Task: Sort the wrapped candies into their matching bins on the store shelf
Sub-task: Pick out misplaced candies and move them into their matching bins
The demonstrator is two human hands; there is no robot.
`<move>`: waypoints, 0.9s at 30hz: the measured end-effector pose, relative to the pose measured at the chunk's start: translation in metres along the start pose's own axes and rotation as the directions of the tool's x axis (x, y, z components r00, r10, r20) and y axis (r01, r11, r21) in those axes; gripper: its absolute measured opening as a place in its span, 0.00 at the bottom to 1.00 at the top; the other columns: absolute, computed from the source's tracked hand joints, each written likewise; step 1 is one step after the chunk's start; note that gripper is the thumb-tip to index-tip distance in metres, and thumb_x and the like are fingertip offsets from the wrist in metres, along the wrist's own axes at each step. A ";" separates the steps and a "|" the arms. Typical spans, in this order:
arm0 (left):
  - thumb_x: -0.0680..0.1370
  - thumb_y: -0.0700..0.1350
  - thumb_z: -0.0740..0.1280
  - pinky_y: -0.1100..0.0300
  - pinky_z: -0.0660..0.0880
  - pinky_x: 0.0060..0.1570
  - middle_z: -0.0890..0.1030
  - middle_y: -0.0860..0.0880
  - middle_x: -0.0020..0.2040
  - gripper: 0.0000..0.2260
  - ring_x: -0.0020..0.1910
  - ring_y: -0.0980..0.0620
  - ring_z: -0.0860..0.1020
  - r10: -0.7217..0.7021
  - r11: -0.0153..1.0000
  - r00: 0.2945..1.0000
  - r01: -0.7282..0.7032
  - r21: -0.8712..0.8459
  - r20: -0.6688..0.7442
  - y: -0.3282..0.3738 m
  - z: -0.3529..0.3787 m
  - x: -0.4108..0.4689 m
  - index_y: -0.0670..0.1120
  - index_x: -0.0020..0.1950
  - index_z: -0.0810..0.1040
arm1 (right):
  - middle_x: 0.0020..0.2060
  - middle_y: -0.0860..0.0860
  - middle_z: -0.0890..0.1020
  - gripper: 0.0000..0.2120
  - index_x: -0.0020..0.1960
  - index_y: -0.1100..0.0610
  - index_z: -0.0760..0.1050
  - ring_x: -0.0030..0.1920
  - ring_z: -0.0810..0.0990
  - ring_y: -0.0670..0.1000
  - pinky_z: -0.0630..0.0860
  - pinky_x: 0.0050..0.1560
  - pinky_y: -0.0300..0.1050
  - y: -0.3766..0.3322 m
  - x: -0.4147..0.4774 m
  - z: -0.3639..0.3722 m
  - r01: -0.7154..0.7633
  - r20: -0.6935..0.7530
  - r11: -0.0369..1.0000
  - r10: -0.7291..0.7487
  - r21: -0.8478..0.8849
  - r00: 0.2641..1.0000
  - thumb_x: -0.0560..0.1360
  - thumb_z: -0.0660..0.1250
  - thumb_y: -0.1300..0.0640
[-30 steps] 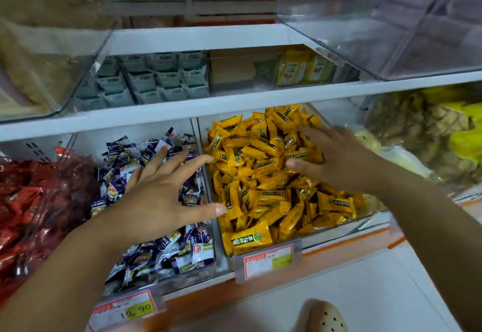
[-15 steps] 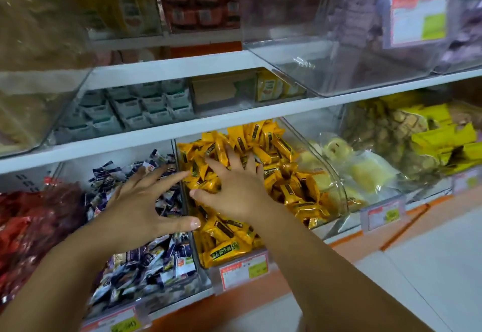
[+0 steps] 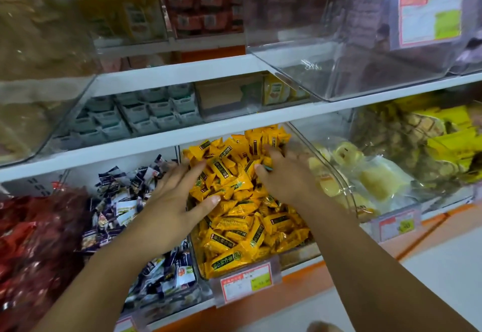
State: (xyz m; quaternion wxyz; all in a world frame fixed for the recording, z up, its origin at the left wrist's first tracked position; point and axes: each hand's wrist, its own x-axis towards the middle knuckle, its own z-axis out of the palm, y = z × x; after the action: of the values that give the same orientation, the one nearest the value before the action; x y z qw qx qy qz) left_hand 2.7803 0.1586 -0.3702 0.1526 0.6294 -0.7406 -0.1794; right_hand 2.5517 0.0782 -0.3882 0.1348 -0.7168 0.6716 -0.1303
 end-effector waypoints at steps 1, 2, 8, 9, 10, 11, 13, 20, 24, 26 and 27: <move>0.68 0.77 0.45 0.51 0.43 0.75 0.39 0.61 0.77 0.31 0.76 0.58 0.38 0.000 1.000 1.000 0.000 0.009 0.012 0.000 0.000 0.001 0.75 0.69 0.42 | 0.76 0.56 0.58 0.28 0.76 0.44 0.54 0.74 0.55 0.61 0.53 0.71 0.59 -0.005 0.001 0.001 0.016 0.017 1.000 -0.015 -0.019 1.000 0.78 0.48 0.38; 0.68 0.77 0.45 0.52 0.43 0.75 0.39 0.62 0.77 0.29 0.76 0.59 0.37 0.004 1.000 1.000 -0.005 0.011 0.009 0.001 0.000 0.003 0.76 0.67 0.41 | 0.75 0.54 0.58 0.27 0.75 0.43 0.54 0.73 0.56 0.60 0.54 0.71 0.59 -0.010 -0.001 0.002 0.030 0.042 0.999 -0.029 -0.019 0.999 0.78 0.47 0.38; 0.76 0.69 0.48 0.57 0.43 0.74 0.50 0.62 0.77 0.19 0.75 0.65 0.43 0.008 0.974 0.991 -0.037 -0.223 -0.131 0.017 0.003 0.017 0.74 0.67 0.51 | 0.77 0.55 0.54 0.27 0.78 0.44 0.45 0.75 0.50 0.65 0.49 0.74 0.60 -0.042 -0.035 0.011 0.179 0.028 0.983 -0.178 -0.035 0.984 0.81 0.48 0.43; 0.78 0.66 0.49 0.57 0.44 0.74 0.52 0.63 0.77 0.17 0.75 0.65 0.43 0.008 0.960 0.989 -0.049 -0.275 -0.148 0.022 0.005 0.019 0.74 0.67 0.53 | 0.77 0.56 0.52 0.27 0.78 0.45 0.44 0.76 0.47 0.65 0.47 0.75 0.59 -0.048 -0.041 0.013 0.200 0.024 0.980 -0.200 -0.018 0.980 0.81 0.48 0.45; 0.79 0.64 0.50 0.57 0.44 0.74 0.53 0.62 0.77 0.17 0.75 0.65 0.44 0.013 0.954 0.986 -0.062 -0.292 -0.165 0.025 0.007 0.020 0.73 0.67 0.54 | 0.78 0.57 0.49 0.28 0.78 0.46 0.43 0.76 0.44 0.64 0.44 0.75 0.58 -0.054 -0.046 0.016 0.215 0.036 0.977 -0.215 0.008 0.976 0.81 0.49 0.47; 0.79 0.64 0.50 0.58 0.44 0.74 0.54 0.62 0.77 0.17 0.75 0.64 0.44 0.020 0.958 0.983 -0.070 -0.278 -0.181 0.028 0.009 0.021 0.72 0.68 0.54 | 0.78 0.58 0.46 0.29 0.78 0.47 0.42 0.77 0.42 0.63 0.43 0.75 0.56 -0.058 -0.052 0.018 0.229 0.058 0.972 -0.231 0.043 0.971 0.81 0.51 0.49; 0.77 0.64 0.50 0.59 0.44 0.72 0.54 0.61 0.77 0.21 0.76 0.62 0.44 0.017 0.970 0.981 -0.063 -0.234 -0.193 0.030 0.011 0.023 0.69 0.70 0.55 | 0.77 0.59 0.43 0.32 0.78 0.48 0.42 0.77 0.41 0.61 0.42 0.75 0.54 -0.061 -0.058 0.016 0.261 0.122 0.961 -0.271 0.087 0.955 0.80 0.54 0.54; 0.77 0.60 0.61 0.50 0.42 0.74 0.50 0.57 0.78 0.22 0.77 0.52 0.39 -0.002 0.986 0.998 0.012 0.166 -0.062 0.027 0.011 0.024 0.65 0.71 0.64 | 0.56 0.53 0.78 0.26 0.68 0.47 0.72 0.35 0.76 0.45 0.65 0.24 0.29 -0.002 -0.024 -0.043 0.117 0.094 0.879 -0.180 0.462 0.979 0.78 0.55 0.70; 0.78 0.55 0.64 0.51 0.41 0.74 0.49 0.56 0.79 0.22 0.77 0.52 0.38 -0.019 0.988 0.998 0.028 0.152 -0.058 0.028 0.011 0.026 0.62 0.71 0.66 | 0.68 0.54 0.71 0.25 0.74 0.51 0.63 0.65 0.73 0.54 0.73 0.61 0.44 0.021 0.004 -0.033 0.078 -0.023 0.878 -0.076 0.473 0.997 0.79 0.56 0.66; 0.78 0.54 0.64 0.52 0.41 0.74 0.50 0.57 0.78 0.21 0.77 0.53 0.38 -0.015 0.990 0.998 0.023 0.136 -0.060 0.027 0.011 0.025 0.62 0.71 0.66 | 0.75 0.52 0.62 0.27 0.78 0.50 0.52 0.74 0.62 0.55 0.64 0.71 0.53 0.017 0.013 -0.026 -0.004 0.025 0.891 -0.008 0.455 1.000 0.81 0.57 0.55; 0.78 0.55 0.63 0.52 0.41 0.74 0.50 0.57 0.78 0.21 0.76 0.54 0.38 -0.010 0.993 0.998 0.017 0.117 -0.063 0.026 0.011 0.025 0.62 0.71 0.65 | 0.76 0.52 0.60 0.30 0.78 0.49 0.47 0.74 0.60 0.56 0.61 0.72 0.54 0.012 0.016 -0.024 -0.041 0.046 0.898 0.024 0.438 0.999 0.81 0.57 0.47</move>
State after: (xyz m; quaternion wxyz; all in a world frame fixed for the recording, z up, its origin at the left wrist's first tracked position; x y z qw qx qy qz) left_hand 2.7483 0.1388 -0.3679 0.1369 0.6475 -0.7405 -0.1167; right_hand 2.5324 0.0612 -0.3705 0.3079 -0.6592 0.6341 -0.2616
